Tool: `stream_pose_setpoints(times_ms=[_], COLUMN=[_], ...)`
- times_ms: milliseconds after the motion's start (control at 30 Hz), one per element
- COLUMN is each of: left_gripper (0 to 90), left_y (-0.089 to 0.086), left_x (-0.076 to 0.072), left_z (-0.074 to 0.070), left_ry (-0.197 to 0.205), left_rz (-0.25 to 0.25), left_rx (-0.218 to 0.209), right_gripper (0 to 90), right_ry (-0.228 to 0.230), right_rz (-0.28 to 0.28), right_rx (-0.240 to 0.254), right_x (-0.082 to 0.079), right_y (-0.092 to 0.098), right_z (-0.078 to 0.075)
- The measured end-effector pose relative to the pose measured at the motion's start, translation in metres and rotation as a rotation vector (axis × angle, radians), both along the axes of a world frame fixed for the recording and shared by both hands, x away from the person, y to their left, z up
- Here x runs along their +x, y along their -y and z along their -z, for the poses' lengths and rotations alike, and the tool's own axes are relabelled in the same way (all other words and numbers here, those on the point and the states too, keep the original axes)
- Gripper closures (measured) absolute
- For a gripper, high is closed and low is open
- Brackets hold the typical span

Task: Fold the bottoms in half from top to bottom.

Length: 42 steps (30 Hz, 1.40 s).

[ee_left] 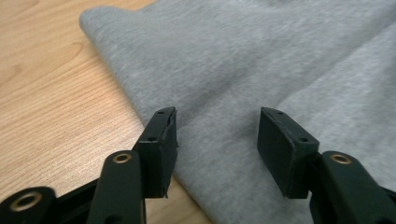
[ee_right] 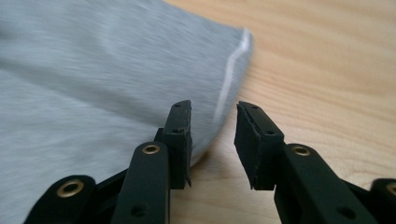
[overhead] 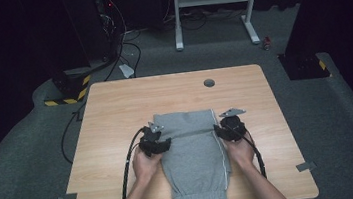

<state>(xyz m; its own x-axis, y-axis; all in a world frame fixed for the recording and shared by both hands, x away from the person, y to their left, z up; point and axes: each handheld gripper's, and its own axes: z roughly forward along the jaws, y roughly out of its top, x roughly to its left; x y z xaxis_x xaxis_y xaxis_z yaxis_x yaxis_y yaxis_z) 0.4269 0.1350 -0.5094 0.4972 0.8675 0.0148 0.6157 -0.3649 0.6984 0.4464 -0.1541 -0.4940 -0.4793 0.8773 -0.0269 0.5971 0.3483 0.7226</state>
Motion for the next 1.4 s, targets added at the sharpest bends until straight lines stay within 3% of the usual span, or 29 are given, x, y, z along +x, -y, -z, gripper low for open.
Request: stream_pose_setpoints(times_ms=[100,167,200,233,300,400,433,500,567,633,800,867,933,967,1033,1167,1267,1400], left_gripper=[49.6,50.4,50.8,50.8,46.6,39.7,38.3,38.8,38.6,38.0,38.4,38.7,39.4,39.6,39.7,38.0,38.2,38.2], left_y=[0.004,0.007,0.007,0.007,0.003,0.001,0.000,0.001,0.002,0.003,0.004,0.008,0.011,0.011,0.007,0.003,0.001,-0.001], left_x=[-0.003,-0.001,0.001,0.006,0.014,0.027,0.031,0.032,0.028,0.018,-0.018,-0.032,-0.040,-0.042,-0.042,-0.038,-0.037,-0.038], left_z=[-0.004,-0.004,-0.001,0.003,0.004,0.002,0.001,0.001,0.001,-0.002,-0.008,-0.005,0.000,0.003,0.006,0.009,0.009,0.012], left_ry=[0.017,0.028,0.015,-0.014,-0.026,-0.053,-0.068,-0.058,-0.076,-0.060,-0.029,-0.029,-0.039,-0.041,-0.048,-0.024,-0.005,0.014], left_rz=[0.028,0.032,0.025,0.015,-0.001,-0.007,-0.015,-0.030,-0.013,0.011,0.065,0.094,0.111,0.112,0.094,0.086,0.083,0.087], left_rx=[-0.003,0.016,0.022,0.039,0.022,0.038,0.033,0.028,0.009,-0.013,-0.074,-0.065,-0.030,-0.027,-0.067,-0.075,-0.041,-0.057], right_gripper=[67.1,68.1,68.4,68.6,68.9,67.0,66.9,65.0,62.3,60.6,58.2,58.0,57.9,57.8,57.4,56.7,56.7,56.1], right_ry=[0.036,0.027,0.019,0.002,-0.053,-0.115,-0.103,-0.087,-0.060,-0.043,-0.021,-0.024,-0.036,-0.041,-0.045,-0.057,-0.050,-0.027], right_rz=[-0.073,-0.126,-0.142,-0.140,-0.116,-0.072,-0.067,-0.060,-0.058,-0.065,-0.153,-0.185,-0.204,-0.211,-0.211,-0.205,-0.207,-0.208], right_rx=[-0.008,-0.034,-0.050,-0.061,-0.073,-0.022,-0.035,-0.049,-0.021,0.008,0.040,0.041,0.040,0.023,-0.020,0.024,0.024,0.023], right_x=[-0.015,-0.019,-0.018,-0.015,-0.003,0.009,0.009,0.005,-0.002,-0.009,-0.035,-0.042,-0.047,-0.048,-0.049,-0.046,-0.046,-0.049], right_y=[-0.009,-0.016,-0.018,-0.019,-0.016,-0.002,0.000,0.003,0.007,0.008,0.002,-0.001,-0.003,-0.003,-0.004,0.006,0.009,0.008], right_z=[-0.006,-0.004,-0.002,0.002,0.011,0.013,0.011,0.005,0.001,-0.001,0.000,0.002,0.006,0.008,0.015,0.021,0.021,0.024])
